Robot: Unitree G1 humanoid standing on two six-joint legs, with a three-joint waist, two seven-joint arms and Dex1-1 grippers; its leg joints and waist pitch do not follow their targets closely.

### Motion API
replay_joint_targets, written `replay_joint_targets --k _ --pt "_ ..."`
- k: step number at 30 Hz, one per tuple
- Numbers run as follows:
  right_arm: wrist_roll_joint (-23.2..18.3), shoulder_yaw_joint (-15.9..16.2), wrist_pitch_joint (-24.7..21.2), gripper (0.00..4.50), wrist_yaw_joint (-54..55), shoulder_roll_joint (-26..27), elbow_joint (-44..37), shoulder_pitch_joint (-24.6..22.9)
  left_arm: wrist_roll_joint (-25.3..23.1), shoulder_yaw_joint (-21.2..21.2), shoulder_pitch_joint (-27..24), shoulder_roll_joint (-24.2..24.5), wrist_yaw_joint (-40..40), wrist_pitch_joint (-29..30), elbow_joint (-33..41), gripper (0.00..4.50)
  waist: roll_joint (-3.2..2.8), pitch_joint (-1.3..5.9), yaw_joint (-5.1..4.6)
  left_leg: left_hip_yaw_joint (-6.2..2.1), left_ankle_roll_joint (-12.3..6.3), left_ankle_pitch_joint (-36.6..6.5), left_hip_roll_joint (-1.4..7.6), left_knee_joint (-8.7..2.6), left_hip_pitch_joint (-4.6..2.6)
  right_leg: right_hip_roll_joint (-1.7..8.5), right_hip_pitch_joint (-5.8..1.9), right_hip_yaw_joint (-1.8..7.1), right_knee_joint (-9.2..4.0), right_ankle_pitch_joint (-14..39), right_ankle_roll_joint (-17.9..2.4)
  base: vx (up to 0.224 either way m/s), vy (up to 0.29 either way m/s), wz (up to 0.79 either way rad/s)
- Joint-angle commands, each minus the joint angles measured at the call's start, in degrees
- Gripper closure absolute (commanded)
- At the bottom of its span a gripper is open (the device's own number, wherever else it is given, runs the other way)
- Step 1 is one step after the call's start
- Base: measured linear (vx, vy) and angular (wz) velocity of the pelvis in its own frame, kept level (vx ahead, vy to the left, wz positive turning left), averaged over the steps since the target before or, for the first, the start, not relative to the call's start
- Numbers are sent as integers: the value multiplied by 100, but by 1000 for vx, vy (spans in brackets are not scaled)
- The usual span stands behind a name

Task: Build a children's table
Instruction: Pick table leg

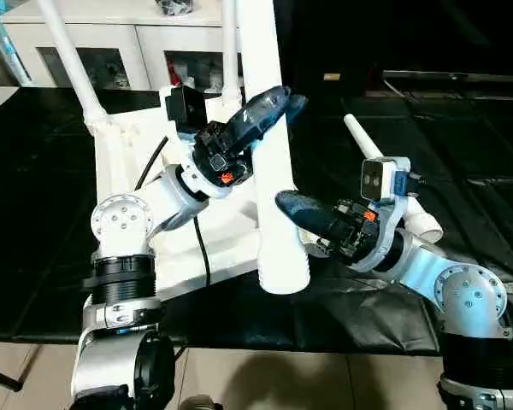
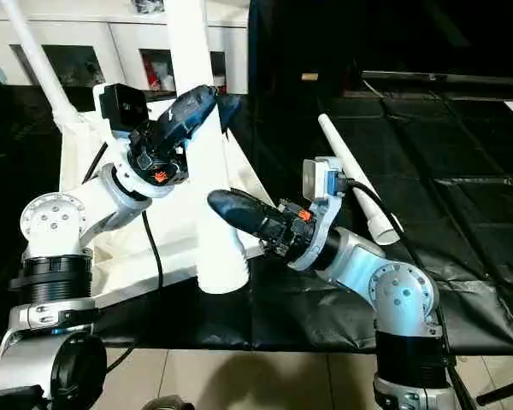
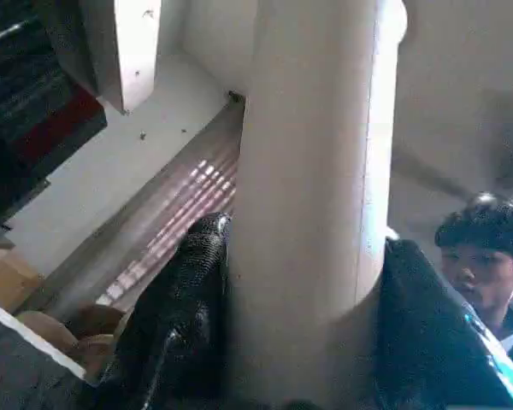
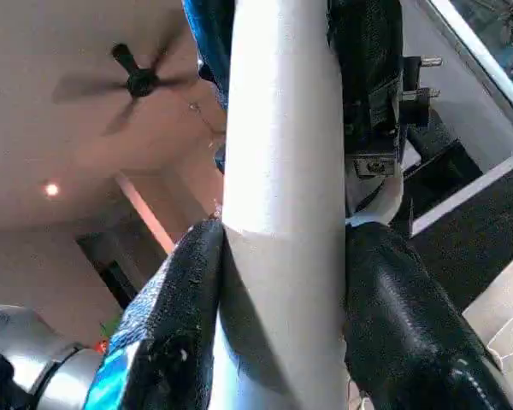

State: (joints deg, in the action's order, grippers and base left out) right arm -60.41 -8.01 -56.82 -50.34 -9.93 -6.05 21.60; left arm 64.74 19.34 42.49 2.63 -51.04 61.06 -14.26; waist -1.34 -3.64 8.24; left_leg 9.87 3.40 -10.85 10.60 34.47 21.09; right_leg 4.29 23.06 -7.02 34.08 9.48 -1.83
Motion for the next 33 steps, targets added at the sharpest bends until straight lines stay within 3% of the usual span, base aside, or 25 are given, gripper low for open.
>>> replay_joint_targets --k 1,5,8,9,12,14,15,17,20,25,26,29,33 --pt "468 73 267 200 346 -102 168 99 -50 -110 39 2 -28 -3 4 258 -14 472 6 -108 -55 -616 249 -384 -32 474 -360 346 -488 1762 -409 0 0 0" --pt "1059 103 823 165 582 -215 353 238 -419 -235 60 235 -32 -277 28 264 -13 472 -11 -106 23 -656 237 -391 -51 470 -357 345 -500 1891 -250 0 0 0" --pt "1349 133 1156 137 616 -324 282 291 -915 -524 37 458 -29 -636 151 264 -16 475 -22 -99 3 -593 255 -388 -60 464 -344 359 -460 1655 -354 0 0 0" --pt "1388 156 1185 137 601 -350 267 295 -969 -557 34 480 -19 -677 164 264 9 478 -15 -107 -5 -585 255 -393 -53 467 -354 356 -457 1632 -357 0 0 0" --pt "1771 364 1309 110 774 -526 174 316 -1630 -973 -4 671 169 -1124 337 264 9 478 -21 -103 -10 -464 261 -388 -47 466 -368 372 -418 1441 -402 0 0 0" --pt "2180 665 1287 80 1150 -605 147 362 -2522 -1483 -60 843 569 -1714 528 265 52 471 -39 -94 -11 -454 251 -386 -37 465 -380 379 -409 1451 -373 0 0 0" --pt "2180 665 1287 72 1150 -605 147 362 -2522 -1483 -60 843 569 -1714 528 265 39 470 -30 -105 -12 -458 253 -388 -34 477 -378 378 -419 1514 -367 0 0 0" --pt "2440 843 1364 70 1405 -529 173 372 -2991 -1646 -60 854 916 -2088 550 265 64 471 -31 -90 -18 -485 242 -382 -31 481 -382 373 -441 1667 -332 0 0 0" --pt "2636 1015 1471 69 1723 -233 325 386 -3567 -1710 -22 754 1667 -2553 534 265 72 468 -95 -100 -20 -567 245 -387 -13 472 -373 357 -443 1749 -286 0 0 0" --pt "3031 1126 1787 69 2298 212 496 470 -3864 -1766 -14 670 2038 -2834 703 265 67 480 -169 -102 -23 -446 264 -378 -19 479 -346 374 -391 1453 -467 0 0 0" --pt "3024 1168 1749 69 2292 286 515 498 -3897 -1731 0 603 2153 -2873 754 265 93 481 -169 -94 -47 -423 265 -373 -23 477 -351 381 -369 1319 -530 0 0 0" --pt "2867 1121 1664 69 2185 410 596 549 -3977 -1755 13 539 2263 -2943 786 265 82 473 -175 -91 -104 -435 269 -375 -16 487 -355 386 -364 1220 -633 0 0 0" --pt "2878 985 1747 106 2395 627 934 680 -3972 -1788 4 435 2372 -2950 847 265 78 464 -188 -84 -98 -502 255 -375 -14 492 -358 390 -385 1361 -643 0 0 0"
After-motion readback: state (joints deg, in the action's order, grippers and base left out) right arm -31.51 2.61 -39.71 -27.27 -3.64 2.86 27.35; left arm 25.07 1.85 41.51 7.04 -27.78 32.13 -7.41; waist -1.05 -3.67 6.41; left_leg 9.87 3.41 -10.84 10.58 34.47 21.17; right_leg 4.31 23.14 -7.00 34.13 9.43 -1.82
